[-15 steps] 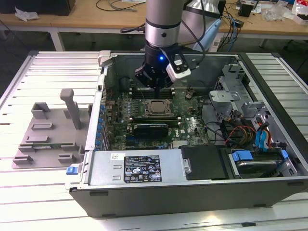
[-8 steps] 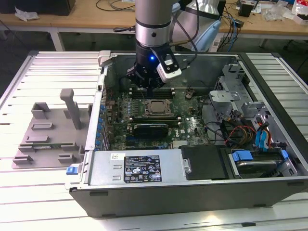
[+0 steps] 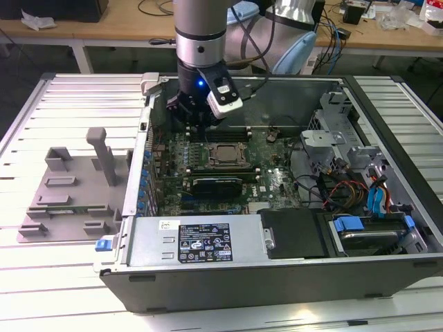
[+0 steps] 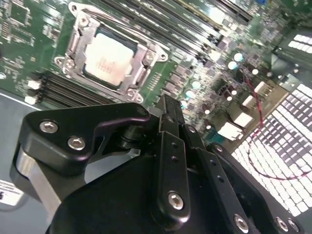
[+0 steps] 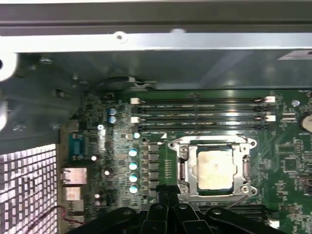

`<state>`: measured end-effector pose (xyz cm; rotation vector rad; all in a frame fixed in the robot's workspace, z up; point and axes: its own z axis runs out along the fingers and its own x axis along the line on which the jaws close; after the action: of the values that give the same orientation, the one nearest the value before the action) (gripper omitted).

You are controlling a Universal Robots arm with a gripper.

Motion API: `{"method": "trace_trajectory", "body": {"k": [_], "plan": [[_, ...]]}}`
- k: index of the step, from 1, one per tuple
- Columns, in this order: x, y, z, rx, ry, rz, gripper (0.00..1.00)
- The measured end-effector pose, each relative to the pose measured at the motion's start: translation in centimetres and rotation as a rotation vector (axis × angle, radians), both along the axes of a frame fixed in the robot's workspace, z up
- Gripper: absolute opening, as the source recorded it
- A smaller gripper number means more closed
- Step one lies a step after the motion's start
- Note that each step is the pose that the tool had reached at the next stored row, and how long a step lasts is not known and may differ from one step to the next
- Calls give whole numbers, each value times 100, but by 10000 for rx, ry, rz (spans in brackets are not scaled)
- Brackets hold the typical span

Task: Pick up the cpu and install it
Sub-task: 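Install the first cpu locking lever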

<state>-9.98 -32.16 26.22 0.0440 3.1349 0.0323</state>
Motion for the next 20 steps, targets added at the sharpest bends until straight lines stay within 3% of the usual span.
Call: {"method": "trace_trajectory", "body": {"k": [2, 6, 7, 9, 10, 14, 15, 16, 18, 19, 20], "plan": [[-66, 0, 0, 0, -11, 1, 11], [-78, 0, 0, 0, -12, 2, 11], [-79, -1, 1, 57, -13, 1, 11], [-79, -2, 0, 655, -39, 9, 11], [-82, -4, 0, 1016, -57, 9, 11], [-160, -4, -1, 1174, -106, 11, 11], [-171, -4, -1, 1408, -131, 12, 11], [-175, -4, -1, 1756, -155, 10, 11], [-175, -4, -2, 2024, -167, 10, 11], [-175, -6, -3, 2281, -175, 8, 11], [-175, -6, -10, 2404, -177, 7, 11]]}}
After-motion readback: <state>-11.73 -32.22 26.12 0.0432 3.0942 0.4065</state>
